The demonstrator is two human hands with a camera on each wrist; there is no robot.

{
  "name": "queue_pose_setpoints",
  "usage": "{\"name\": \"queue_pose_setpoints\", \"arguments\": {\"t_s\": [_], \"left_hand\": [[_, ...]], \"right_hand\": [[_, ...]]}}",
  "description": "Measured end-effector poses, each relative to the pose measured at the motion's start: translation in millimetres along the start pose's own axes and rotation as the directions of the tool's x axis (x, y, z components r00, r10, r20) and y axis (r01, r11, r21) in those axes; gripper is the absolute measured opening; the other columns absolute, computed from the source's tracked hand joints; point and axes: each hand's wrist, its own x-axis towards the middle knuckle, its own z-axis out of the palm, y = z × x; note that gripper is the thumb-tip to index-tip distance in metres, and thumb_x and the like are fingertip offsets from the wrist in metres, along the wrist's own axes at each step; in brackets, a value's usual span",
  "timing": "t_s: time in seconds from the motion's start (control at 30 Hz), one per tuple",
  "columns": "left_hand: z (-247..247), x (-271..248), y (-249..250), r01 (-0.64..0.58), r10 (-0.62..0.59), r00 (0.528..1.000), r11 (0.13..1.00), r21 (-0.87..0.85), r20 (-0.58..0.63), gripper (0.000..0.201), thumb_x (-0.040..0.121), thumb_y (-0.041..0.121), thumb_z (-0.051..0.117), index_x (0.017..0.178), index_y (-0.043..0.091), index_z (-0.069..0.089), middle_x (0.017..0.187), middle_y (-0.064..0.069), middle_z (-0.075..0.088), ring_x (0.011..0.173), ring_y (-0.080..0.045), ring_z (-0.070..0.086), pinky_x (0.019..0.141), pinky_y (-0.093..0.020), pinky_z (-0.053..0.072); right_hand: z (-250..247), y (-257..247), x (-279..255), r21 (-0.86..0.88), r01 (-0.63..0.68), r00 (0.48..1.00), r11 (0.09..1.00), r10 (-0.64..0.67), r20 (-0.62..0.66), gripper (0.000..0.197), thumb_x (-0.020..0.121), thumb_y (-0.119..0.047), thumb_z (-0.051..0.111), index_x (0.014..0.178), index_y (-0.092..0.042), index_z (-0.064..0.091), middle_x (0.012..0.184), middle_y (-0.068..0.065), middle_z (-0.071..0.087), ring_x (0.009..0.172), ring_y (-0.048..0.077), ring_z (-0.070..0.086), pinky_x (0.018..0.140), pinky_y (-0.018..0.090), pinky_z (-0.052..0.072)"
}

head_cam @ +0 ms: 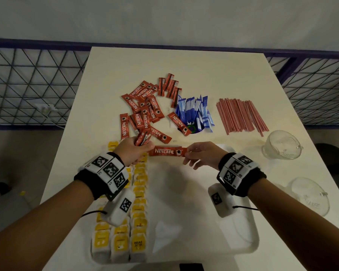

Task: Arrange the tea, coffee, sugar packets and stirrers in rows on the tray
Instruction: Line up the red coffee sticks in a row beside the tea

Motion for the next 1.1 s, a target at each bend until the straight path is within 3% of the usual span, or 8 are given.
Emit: {"name": "queue_pose_setpoints", "arguments": {"t_s": [0.13, 0.27, 0.4, 0.57, 0.73, 0.87, 1.1], "left_hand": [[-4.1, -3.3, 1.1, -0.025, 0.027, 0.998, 0.999, 0.036, -0.051, 0.023, 0.089, 0.029, 0.06, 0.071, 0.019, 0.052, 0.055, -0.001, 0.045, 0.047, -0.014, 0.041, 0.033, -0.01, 0.033], [-7.0, -3.8, 2.6, -0.027, 0.031, 0.998, 0.997, 0.076, -0.052, 0.019, 0.088, 0.029, 0.061, 0.075, 0.016, 0.055, 0.057, -0.001, 0.045, 0.049, -0.014, 0.041, 0.036, -0.014, 0.036], [-3.9, -2.3, 7.5, -0.085, 0.095, 0.995, 0.975, 0.204, -0.04, 0.015, 0.087, 0.029, 0.062, 0.086, 0.014, 0.062, 0.065, 0.0, 0.052, 0.06, -0.015, 0.047, 0.057, -0.026, 0.039], [2.2, -1.1, 17.7, -0.109, 0.116, 0.993, 0.94, 0.323, -0.003, 0.026, 0.086, 0.031, 0.063, 0.102, 0.011, 0.063, 0.093, -0.005, 0.061, 0.093, -0.023, 0.058, 0.08, -0.03, 0.044], [6.9, 1.0, 18.8, -0.096, 0.098, 0.995, 0.934, 0.345, 0.012, 0.032, 0.086, 0.031, 0.062, 0.112, 0.012, 0.061, 0.105, -0.005, 0.064, 0.105, -0.023, 0.058, 0.086, -0.029, 0.043], [7.4, 4.2, 17.1, -0.069, 0.07, 0.997, 0.931, 0.359, 0.009, 0.044, 0.086, 0.032, 0.062, 0.124, 0.011, 0.057, 0.12, -0.007, 0.062, 0.113, -0.023, 0.055, 0.091, -0.029, 0.042], [7.0, 6.5, 14.9, -0.048, 0.048, 0.999, 0.938, 0.344, 0.007, 0.046, 0.085, 0.032, 0.064, 0.125, 0.011, 0.056, 0.118, -0.007, 0.063, 0.111, -0.022, 0.056, 0.091, -0.029, 0.042]], "right_hand": [[4.0, 11.5, 3.5, -0.108, -0.114, 0.993, 0.988, 0.112, -0.025, 0.006, 0.091, -0.008, 0.054, 0.087, -0.009, 0.06, 0.079, 0.006, 0.067, 0.064, 0.013, 0.053, 0.062, 0.025, 0.047], [12.4, 13.5, 6.8, -0.162, -0.197, 0.977, 0.967, 0.18, -0.117, 0.009, 0.09, -0.012, 0.056, 0.09, -0.005, 0.061, 0.073, 0.005, 0.064, 0.056, 0.012, 0.049, 0.051, 0.021, 0.043], [18.2, 8.6, 12.2, -0.234, -0.243, 0.962, 0.941, 0.203, -0.184, 0.022, 0.088, -0.02, 0.061, 0.07, -0.009, 0.059, 0.063, 0.001, 0.06, 0.05, 0.01, 0.047, 0.043, 0.018, 0.039], [23.4, -1.6, 22.0, -0.337, -0.306, 0.943, 0.89, 0.236, -0.232, 0.029, 0.087, -0.027, 0.063, 0.066, -0.01, 0.053, 0.058, 0.002, 0.053, 0.04, 0.009, 0.047, 0.031, 0.012, 0.033], [23.9, -6.7, 31.5, -0.337, -0.346, 0.93, 0.875, 0.273, -0.245, 0.03, 0.085, -0.026, 0.066, 0.065, -0.008, 0.053, 0.059, 0.004, 0.055, 0.046, 0.012, 0.048, 0.036, 0.018, 0.037], [22.6, -3.8, 39.2, -0.269, -0.355, 0.924, 0.895, 0.292, -0.247, 0.029, 0.082, -0.021, 0.069, 0.063, -0.005, 0.054, 0.058, 0.009, 0.055, 0.047, 0.018, 0.049, 0.047, 0.026, 0.043], [20.6, -1.3, 44.3, -0.208, -0.344, 0.928, 0.916, 0.298, -0.222, 0.027, 0.083, -0.016, 0.068, 0.064, -0.002, 0.054, 0.057, 0.011, 0.055, 0.047, 0.02, 0.051, 0.06, 0.032, 0.052]]}}
